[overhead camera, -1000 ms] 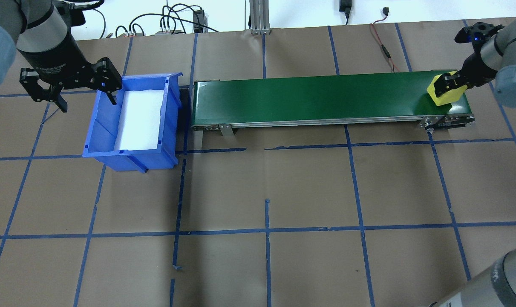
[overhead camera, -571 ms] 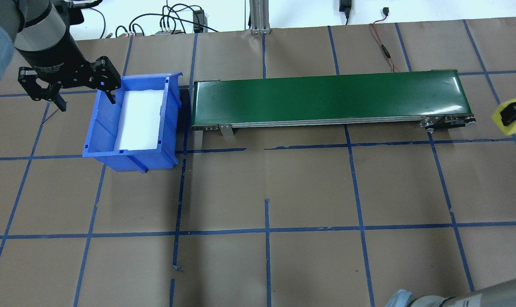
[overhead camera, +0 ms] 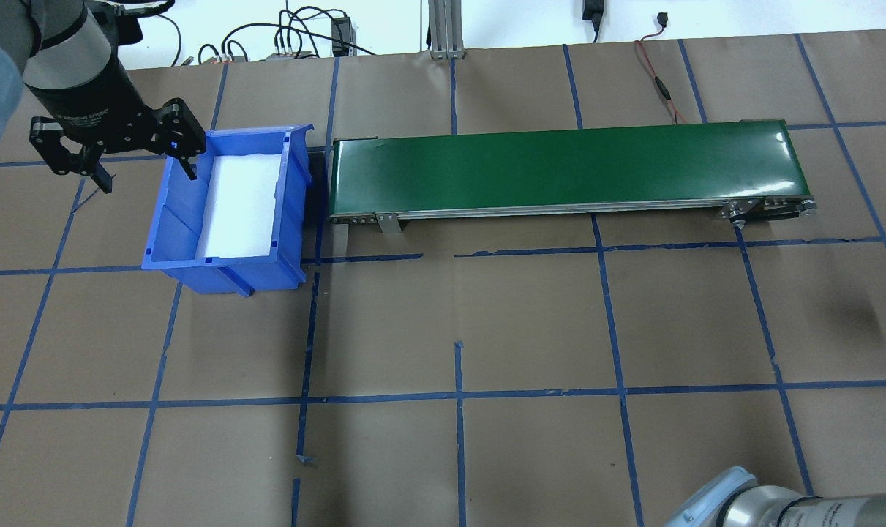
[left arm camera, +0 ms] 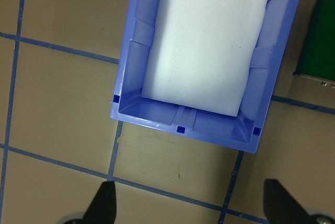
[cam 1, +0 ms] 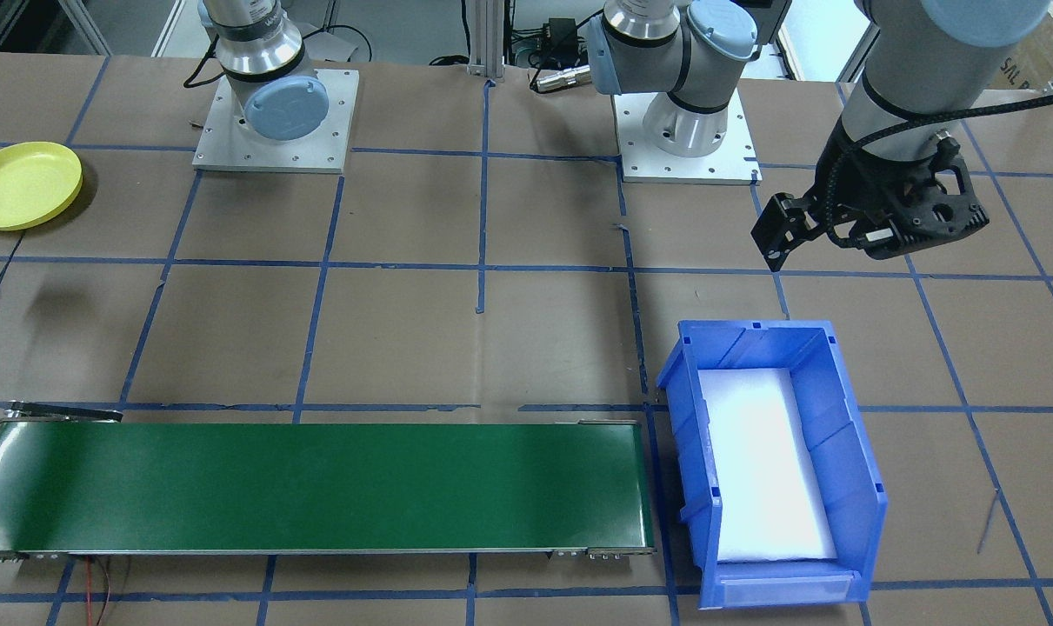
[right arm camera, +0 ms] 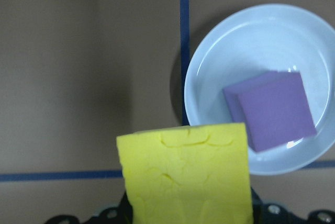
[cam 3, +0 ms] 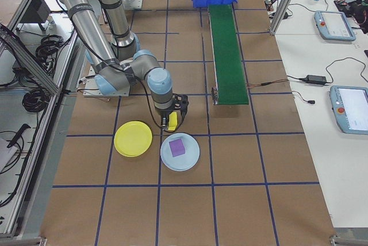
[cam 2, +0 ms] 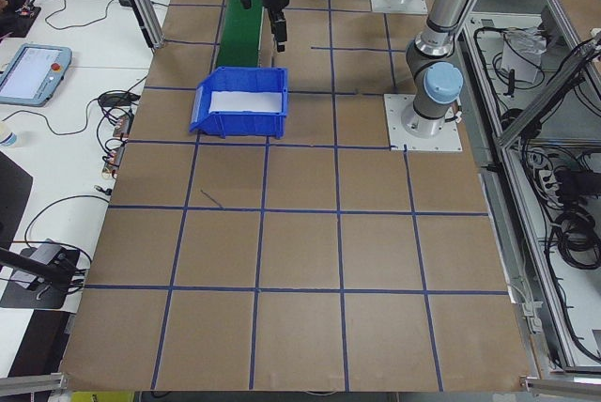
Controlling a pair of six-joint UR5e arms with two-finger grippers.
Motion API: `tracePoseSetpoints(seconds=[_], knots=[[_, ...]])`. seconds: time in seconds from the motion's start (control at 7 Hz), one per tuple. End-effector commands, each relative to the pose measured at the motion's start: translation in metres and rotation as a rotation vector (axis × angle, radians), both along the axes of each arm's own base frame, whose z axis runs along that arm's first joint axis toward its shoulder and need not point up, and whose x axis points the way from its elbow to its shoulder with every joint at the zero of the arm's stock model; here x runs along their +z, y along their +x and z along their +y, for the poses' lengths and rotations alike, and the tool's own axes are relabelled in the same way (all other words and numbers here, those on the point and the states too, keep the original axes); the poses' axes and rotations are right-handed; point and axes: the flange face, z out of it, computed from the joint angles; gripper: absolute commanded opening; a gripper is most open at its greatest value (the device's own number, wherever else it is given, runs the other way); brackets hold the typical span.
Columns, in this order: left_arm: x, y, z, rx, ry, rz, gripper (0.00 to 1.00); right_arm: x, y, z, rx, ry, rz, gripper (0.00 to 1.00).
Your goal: Move block left to right into plate
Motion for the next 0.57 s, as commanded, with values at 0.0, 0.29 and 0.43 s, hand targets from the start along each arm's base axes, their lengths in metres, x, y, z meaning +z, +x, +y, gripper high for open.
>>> tracePoseSetpoints(seconds=[0.0, 0.29, 0.43], knots=[[0.001, -0.001, 0.002, -0.001, -0.001, 0.0, 1.0, -0.026, -0.015, 0.054, -0.109, 0.047, -0.087, 0.58], [0.0, 0.0, 0.003, 0.002, 0.002, 0.0, 1.0, -0.059, -0.025, 0.057, -0.082, 0.094, -0.127, 0.77], [0.0, 0.0, 0.004, 0.0, 0.002, 0.0, 1.0, -0.058, -0.03, 0.059, -0.088, 0.091, -0.122, 0.89]])
